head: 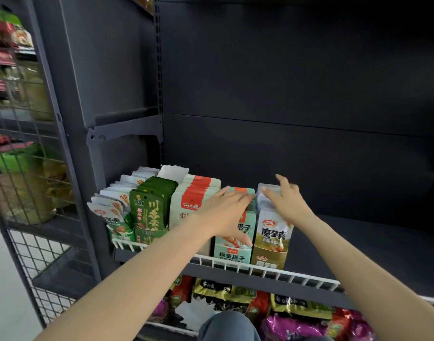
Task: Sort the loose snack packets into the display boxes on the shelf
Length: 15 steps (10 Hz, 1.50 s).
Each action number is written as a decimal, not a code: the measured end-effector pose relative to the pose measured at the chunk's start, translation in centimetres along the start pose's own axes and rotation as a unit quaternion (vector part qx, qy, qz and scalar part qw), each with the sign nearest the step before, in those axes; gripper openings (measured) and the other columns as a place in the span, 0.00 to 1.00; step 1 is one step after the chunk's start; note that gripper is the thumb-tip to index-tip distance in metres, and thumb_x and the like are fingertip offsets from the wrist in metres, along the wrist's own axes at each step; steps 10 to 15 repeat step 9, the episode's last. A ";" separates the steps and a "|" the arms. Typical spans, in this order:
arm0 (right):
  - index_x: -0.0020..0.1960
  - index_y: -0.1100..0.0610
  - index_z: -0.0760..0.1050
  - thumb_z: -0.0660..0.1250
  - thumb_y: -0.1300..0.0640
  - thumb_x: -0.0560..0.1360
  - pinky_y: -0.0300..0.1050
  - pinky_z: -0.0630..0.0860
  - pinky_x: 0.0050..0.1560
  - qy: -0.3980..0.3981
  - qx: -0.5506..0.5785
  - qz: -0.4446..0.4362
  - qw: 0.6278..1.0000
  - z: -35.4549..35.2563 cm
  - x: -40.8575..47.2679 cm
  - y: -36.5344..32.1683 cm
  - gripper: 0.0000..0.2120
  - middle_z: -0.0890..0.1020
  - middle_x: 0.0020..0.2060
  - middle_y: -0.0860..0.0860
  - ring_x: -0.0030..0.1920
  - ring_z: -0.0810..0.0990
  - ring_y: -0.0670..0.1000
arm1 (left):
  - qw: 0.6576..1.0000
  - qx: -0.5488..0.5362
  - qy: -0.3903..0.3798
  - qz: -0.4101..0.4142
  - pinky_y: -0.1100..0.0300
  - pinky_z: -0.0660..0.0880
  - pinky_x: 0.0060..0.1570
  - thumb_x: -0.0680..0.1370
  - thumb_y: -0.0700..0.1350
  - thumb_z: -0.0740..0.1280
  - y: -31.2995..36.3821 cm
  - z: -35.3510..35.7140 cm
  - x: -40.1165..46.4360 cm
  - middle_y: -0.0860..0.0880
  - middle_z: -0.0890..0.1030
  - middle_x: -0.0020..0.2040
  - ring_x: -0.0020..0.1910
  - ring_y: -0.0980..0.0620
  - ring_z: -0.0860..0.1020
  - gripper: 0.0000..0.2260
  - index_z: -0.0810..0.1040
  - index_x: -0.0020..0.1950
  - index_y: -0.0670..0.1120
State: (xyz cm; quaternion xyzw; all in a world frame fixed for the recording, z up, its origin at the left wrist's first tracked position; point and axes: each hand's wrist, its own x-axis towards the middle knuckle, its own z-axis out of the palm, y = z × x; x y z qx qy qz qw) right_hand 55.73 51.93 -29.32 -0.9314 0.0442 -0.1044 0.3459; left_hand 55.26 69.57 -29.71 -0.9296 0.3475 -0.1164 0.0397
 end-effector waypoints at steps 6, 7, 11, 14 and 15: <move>0.66 0.52 0.58 0.54 0.48 0.81 0.66 0.77 0.51 -0.124 0.260 0.161 0.944 0.9 -0.2 1.6 0.17 0.80 0.53 0.59 0.52 0.82 0.61 | 0.996 -0.011 -0.083 -0.035 0.54 0.52 0.73 0.70 0.58 0.72 -0.1 -0.4 1.0 0.50 0.51 0.78 0.76 0.50 0.53 0.46 0.47 0.78 0.49; 0.66 0.52 0.59 0.54 0.47 0.80 0.64 0.77 0.51 -0.125 0.246 0.160 0.948 0.9 -0.2 1.8 0.17 0.81 0.52 0.59 0.52 0.82 0.60 | 0.994 -0.050 -0.088 -0.048 0.53 0.54 0.73 0.73 0.55 0.69 -0.1 -0.4 1.0 0.51 0.51 0.78 0.76 0.50 0.53 0.41 0.47 0.78 0.50; 0.70 0.57 0.60 0.57 0.50 0.80 0.48 0.77 0.46 -0.046 0.118 0.100 0.987 0.5 0.2 1.6 0.22 0.78 0.58 0.57 0.53 0.80 0.56 | 0.979 -0.182 -0.016 -0.094 0.53 0.68 0.65 0.79 0.51 0.58 0.8 -0.9 0.5 0.50 0.64 0.74 0.70 0.51 0.65 0.23 0.60 0.75 0.51; 0.70 0.57 0.60 0.57 0.50 0.80 0.48 0.77 0.46 -0.046 0.118 0.100 0.987 0.5 0.2 1.6 0.22 0.78 0.58 0.57 0.53 0.80 0.56 | 0.979 -0.182 -0.016 -0.094 0.53 0.68 0.65 0.79 0.51 0.58 0.8 -0.9 0.5 0.50 0.64 0.74 0.70 0.51 0.65 0.23 0.60 0.75 0.51; 0.70 0.57 0.60 0.57 0.50 0.80 0.48 0.77 0.46 -0.046 0.118 0.100 0.987 0.5 0.2 1.6 0.22 0.78 0.58 0.57 0.53 0.80 0.56 | 0.979 -0.182 -0.016 -0.094 0.53 0.68 0.65 0.79 0.51 0.58 0.8 -0.9 0.5 0.50 0.64 0.74 0.70 0.51 0.65 0.23 0.60 0.75 0.51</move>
